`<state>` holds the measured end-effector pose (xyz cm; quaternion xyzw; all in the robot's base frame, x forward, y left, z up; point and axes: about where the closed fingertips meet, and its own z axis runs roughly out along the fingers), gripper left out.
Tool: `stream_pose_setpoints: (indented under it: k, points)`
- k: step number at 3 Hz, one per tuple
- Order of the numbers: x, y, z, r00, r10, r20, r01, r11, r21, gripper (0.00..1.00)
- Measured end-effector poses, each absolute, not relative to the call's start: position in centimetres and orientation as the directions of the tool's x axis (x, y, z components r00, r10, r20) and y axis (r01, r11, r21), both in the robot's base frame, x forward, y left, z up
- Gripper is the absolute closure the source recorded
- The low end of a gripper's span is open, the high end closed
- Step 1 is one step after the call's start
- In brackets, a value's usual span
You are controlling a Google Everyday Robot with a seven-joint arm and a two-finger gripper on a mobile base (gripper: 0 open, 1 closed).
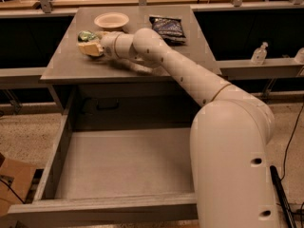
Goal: Place green can into top drawer
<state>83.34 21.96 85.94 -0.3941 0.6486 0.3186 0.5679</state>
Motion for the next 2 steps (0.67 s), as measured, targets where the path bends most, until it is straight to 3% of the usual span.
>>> stream_pose_setpoints:
  k: [1,2]
  points:
    - [83.3,22.0,86.1,-0.044,-0.149,-0.988,-0.873,0.486,-0.034,1.00]
    - [81.9,18.4,86.5,-0.077,-0.178,-0.981,-0.871,0.490,-0.020,1.00]
